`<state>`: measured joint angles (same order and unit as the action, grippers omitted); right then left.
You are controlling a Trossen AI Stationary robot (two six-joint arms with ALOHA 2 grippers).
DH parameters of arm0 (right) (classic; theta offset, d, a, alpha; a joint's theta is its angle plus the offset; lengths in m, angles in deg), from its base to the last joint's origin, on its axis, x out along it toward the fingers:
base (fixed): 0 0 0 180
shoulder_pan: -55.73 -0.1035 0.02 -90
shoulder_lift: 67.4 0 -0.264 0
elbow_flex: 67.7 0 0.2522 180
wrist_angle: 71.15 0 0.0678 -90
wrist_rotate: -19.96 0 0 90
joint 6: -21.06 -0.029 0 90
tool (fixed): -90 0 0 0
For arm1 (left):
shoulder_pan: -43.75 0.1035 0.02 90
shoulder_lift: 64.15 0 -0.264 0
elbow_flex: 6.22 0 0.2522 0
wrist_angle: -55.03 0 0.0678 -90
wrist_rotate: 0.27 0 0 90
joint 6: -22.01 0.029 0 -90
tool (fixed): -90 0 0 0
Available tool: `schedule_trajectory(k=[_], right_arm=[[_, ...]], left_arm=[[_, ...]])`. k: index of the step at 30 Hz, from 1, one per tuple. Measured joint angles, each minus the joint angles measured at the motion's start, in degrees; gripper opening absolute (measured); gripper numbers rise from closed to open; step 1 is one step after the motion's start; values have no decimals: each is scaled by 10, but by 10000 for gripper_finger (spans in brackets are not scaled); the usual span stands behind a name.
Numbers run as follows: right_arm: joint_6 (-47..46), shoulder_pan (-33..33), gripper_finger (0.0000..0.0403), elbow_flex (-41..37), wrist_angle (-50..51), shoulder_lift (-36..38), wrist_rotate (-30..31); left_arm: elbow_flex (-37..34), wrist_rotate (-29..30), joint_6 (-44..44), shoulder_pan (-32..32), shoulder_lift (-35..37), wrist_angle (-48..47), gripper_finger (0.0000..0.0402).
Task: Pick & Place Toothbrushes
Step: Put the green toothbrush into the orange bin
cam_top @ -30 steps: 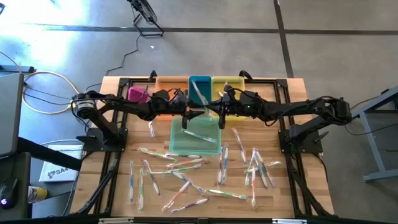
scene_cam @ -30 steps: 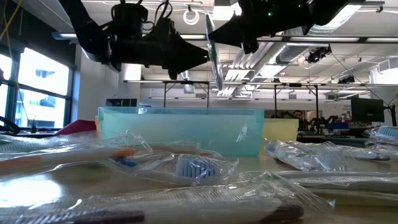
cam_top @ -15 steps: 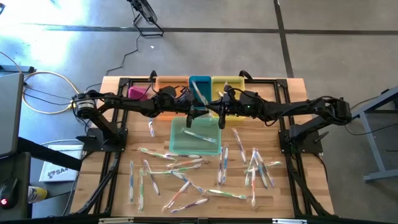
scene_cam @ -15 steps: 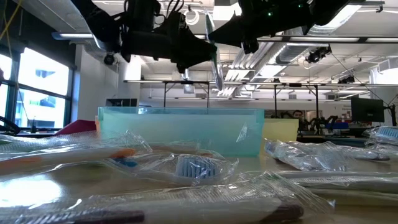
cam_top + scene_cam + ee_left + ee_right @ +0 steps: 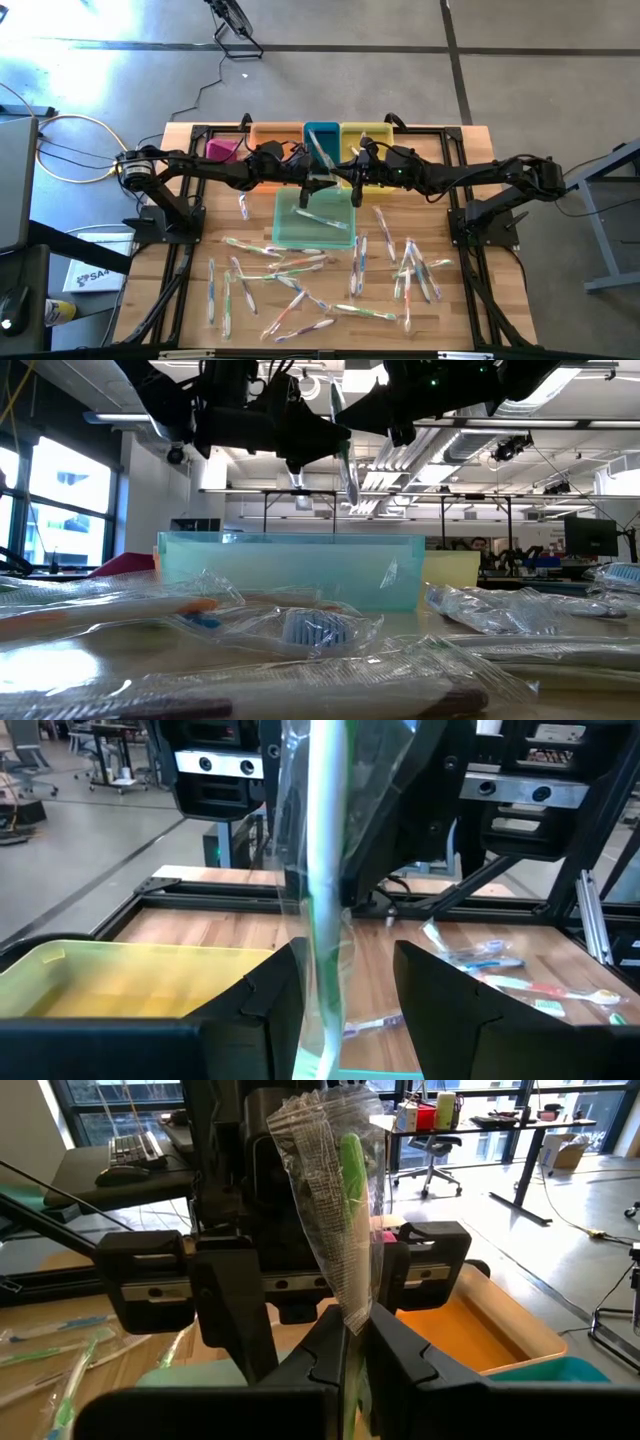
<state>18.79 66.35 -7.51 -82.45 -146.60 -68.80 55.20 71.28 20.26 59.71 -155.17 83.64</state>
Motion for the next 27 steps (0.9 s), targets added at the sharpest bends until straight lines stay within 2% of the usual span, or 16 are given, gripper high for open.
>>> schedule_trajectory(k=[17, 20, 27], right_arm=[[0, 0, 15, 0, 0, 0, -2], [0, 0, 15, 0, 0, 0, -2], [-1, 0, 15, 0, 0, 0, -4]], left_arm=[[0, 2, 0, 0, 0, 8, 147], [0, 2, 0, 0, 0, 8, 131], [0, 3, 0, 0, 0, 8, 61]])
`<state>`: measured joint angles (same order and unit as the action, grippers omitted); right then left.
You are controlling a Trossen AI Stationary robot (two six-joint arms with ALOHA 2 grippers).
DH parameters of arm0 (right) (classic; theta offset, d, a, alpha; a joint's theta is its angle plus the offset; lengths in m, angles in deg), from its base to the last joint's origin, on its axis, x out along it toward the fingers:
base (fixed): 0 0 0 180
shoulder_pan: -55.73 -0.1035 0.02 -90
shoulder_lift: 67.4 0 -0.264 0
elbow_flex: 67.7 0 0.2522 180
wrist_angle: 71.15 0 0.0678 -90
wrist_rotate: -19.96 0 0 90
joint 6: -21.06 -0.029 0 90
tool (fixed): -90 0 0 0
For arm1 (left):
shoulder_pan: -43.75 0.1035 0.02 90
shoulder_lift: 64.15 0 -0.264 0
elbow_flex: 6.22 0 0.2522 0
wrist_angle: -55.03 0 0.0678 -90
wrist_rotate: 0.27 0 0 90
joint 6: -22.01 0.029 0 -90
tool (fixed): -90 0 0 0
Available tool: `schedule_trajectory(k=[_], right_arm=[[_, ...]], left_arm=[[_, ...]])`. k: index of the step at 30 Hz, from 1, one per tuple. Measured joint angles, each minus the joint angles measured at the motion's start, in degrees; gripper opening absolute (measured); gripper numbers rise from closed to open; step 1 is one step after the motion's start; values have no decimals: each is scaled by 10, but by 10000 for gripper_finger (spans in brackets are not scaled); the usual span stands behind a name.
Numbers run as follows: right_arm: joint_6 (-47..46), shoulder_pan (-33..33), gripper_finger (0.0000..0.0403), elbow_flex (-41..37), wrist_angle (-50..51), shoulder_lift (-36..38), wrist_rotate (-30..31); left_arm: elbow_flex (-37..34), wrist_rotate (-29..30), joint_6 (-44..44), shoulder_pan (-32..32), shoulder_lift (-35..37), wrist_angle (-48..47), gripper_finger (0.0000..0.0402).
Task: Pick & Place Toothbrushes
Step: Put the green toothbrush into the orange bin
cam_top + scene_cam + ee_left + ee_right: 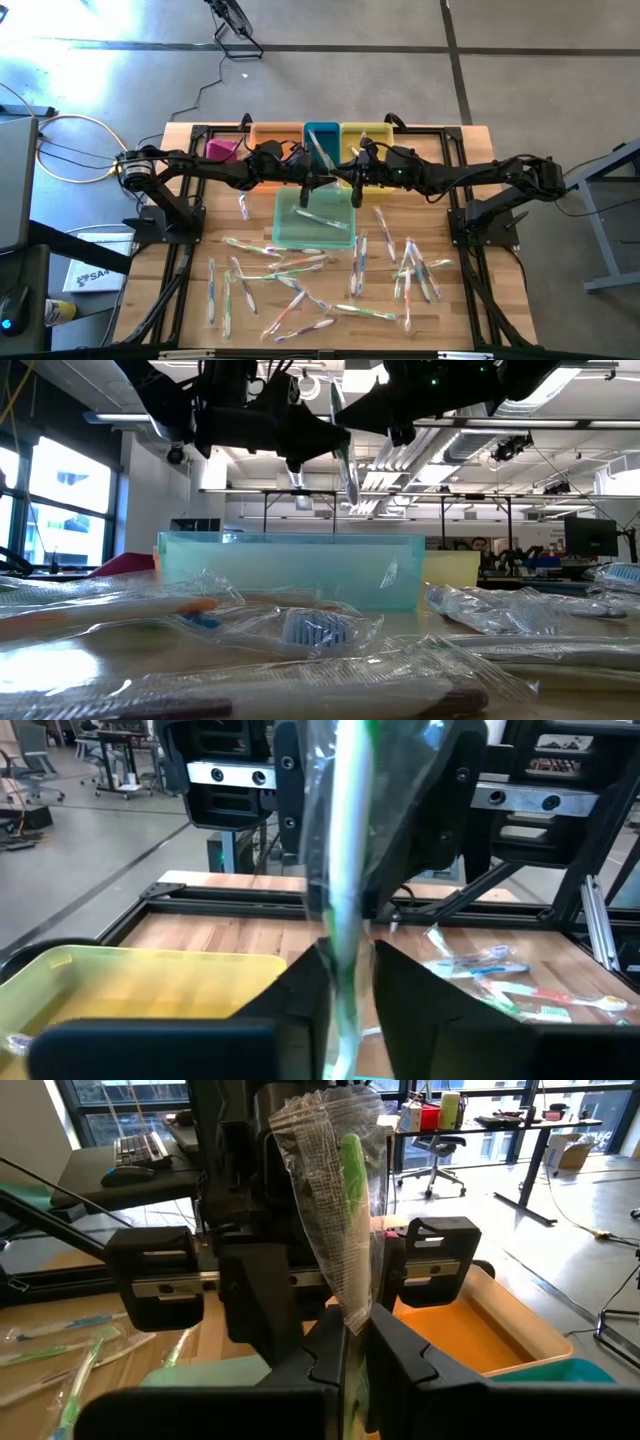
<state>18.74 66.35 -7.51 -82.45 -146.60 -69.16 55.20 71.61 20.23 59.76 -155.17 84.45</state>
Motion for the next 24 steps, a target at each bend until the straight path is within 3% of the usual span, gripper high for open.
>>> schedule_trajectory(k=[6, 17, 24], right_arm=[[0, 0, 15, 0, 0, 0, -2], [0, 0, 16, 0, 4, 0, -24], [-10, -5, 90, 0, 4, 0, -20]], left_arm=[[0, 0, 0, 0, 0, 0, 23], [0, -7, -2, 1, 0, -10, 17], [0, -5, -2, 1, -1, -14, 11]])
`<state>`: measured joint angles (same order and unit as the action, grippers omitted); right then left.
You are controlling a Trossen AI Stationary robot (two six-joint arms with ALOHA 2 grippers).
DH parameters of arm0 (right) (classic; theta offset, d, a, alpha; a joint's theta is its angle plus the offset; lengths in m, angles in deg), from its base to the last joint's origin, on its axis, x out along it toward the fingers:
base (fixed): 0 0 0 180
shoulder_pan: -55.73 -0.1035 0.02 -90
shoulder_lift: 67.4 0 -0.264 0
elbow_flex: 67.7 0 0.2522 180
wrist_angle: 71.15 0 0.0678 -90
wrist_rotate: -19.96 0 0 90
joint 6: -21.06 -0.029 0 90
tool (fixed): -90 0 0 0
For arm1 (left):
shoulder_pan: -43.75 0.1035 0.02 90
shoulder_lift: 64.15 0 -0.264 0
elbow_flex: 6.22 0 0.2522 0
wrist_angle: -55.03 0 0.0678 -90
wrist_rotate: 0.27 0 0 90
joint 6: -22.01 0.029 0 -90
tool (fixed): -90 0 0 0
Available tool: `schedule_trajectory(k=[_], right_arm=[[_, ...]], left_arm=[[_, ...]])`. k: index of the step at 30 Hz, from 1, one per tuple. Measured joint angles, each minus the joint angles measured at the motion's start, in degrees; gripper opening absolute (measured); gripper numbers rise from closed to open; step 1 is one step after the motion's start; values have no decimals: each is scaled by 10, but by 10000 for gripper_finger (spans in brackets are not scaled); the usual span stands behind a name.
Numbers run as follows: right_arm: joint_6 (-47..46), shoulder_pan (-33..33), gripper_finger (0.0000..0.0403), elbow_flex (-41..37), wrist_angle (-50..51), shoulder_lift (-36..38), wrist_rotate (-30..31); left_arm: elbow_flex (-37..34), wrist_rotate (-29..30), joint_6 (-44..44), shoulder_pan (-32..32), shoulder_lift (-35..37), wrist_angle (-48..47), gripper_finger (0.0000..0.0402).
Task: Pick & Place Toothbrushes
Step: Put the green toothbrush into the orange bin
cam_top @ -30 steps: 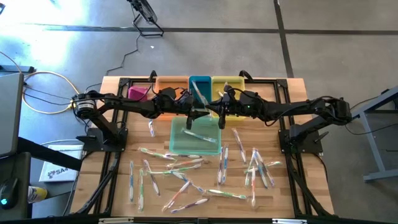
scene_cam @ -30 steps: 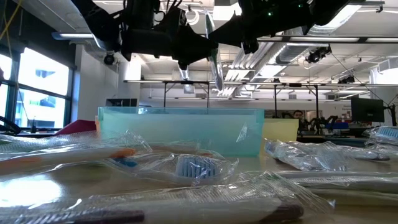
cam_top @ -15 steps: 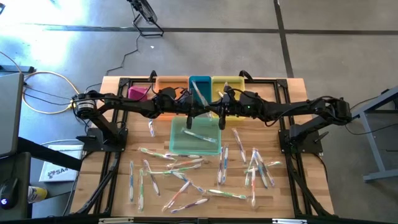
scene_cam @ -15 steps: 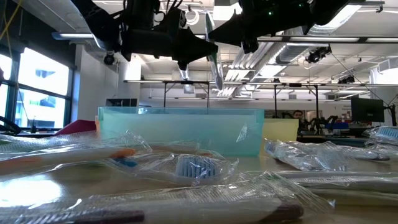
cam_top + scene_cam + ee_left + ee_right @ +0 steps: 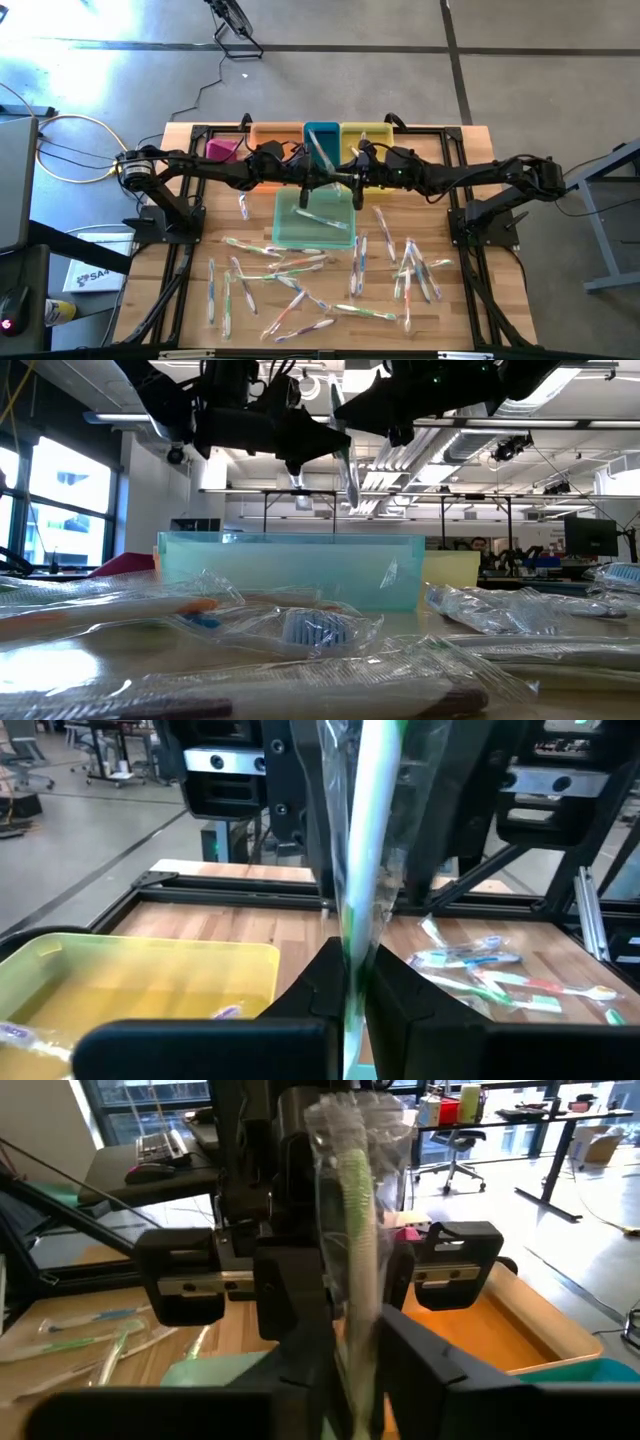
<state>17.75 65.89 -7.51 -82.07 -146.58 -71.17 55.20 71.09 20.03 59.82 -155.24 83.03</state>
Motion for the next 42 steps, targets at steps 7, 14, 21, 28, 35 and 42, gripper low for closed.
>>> schedule_trajectory(k=[7, 14, 21, 28, 35, 42], right_arm=[[0, 0, 184, 0, 20, 20, -3], [-1, 0, 236, 1, 137, 110, 24], [-28, 0, 240, 1, 261, 182, 61], [-44, 0, 235, 0, 348, 193, 61], [-44, 1, 218, 0, 383, 188, 90], [-44, 1, 198, 0, 381, 188, 92]], left_arm=[[0, 16, 0, 0, 0, 0, 11], [0, 14, -1, 8, 0, -17, 10], [15, -26, -44, 65, 0, -78, 10], [74, -100, -45, 129, 16, -210, 10], [180, -83, 30, 160, 42, -453, 10], [303, -29, 91, 185, 58, -730, 10]])
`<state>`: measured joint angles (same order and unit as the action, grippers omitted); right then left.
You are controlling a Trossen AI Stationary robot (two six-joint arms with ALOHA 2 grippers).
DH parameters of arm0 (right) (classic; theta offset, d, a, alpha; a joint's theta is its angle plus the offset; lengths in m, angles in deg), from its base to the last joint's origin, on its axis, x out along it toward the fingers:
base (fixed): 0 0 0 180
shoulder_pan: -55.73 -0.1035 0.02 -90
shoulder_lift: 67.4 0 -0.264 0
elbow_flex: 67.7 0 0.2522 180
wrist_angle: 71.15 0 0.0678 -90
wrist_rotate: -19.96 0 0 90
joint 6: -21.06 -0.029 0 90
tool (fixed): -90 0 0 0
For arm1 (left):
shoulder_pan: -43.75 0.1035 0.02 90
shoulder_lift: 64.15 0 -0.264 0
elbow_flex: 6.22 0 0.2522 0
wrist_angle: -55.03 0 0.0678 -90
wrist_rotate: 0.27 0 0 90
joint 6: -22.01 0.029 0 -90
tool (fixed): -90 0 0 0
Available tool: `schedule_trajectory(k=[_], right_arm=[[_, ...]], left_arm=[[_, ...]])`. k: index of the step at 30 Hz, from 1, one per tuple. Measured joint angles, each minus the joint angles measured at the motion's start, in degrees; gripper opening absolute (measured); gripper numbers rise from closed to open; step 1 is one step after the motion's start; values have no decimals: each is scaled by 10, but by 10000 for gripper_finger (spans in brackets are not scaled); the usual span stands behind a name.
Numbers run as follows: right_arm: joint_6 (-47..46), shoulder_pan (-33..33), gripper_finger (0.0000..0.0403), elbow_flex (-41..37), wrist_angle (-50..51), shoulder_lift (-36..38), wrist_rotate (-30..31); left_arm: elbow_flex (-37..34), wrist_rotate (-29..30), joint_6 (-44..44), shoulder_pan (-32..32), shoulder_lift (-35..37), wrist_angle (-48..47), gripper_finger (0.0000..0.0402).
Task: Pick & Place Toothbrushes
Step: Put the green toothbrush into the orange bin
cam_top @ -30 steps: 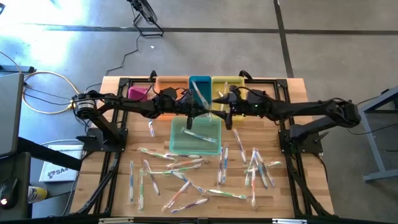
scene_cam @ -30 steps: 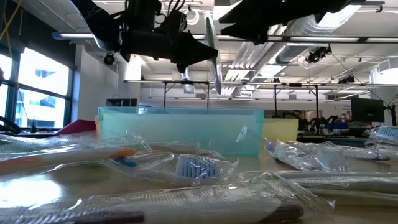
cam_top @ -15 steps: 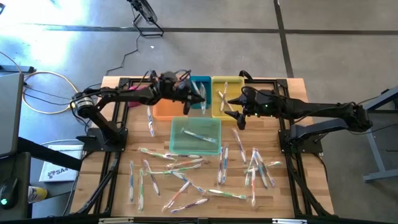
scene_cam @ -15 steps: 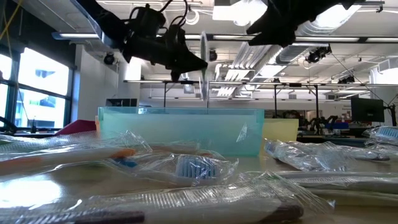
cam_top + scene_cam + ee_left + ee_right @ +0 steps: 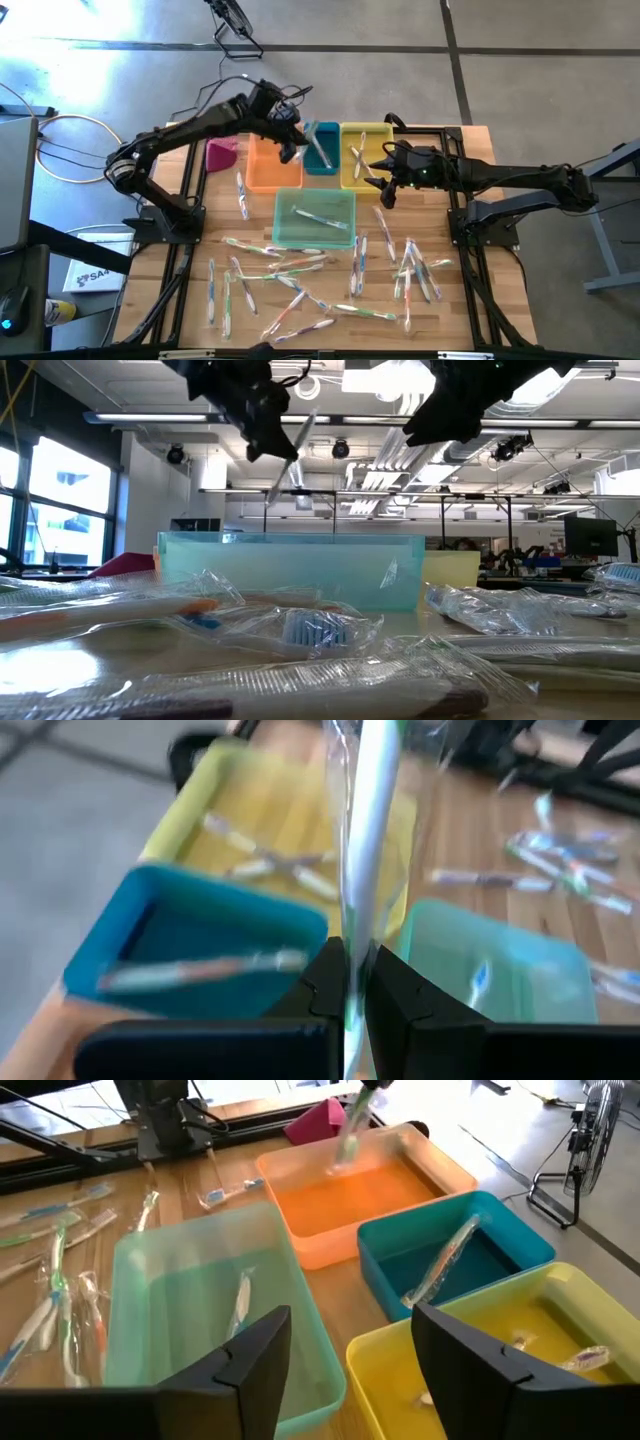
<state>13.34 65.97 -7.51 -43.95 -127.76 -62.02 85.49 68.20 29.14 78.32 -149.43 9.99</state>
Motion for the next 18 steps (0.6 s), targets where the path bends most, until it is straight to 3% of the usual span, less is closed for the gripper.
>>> schedule_trajectory(k=[9, 18], right_arm=[[-2, 0, 174, 0, -1, 0, -3], [-16, 0, 161, 0, -4, 0, -5]], left_arm=[[22, 74, 34, 22, 0, -64, 19], [-84, 57, 13, 77, 21, -69, 10]])
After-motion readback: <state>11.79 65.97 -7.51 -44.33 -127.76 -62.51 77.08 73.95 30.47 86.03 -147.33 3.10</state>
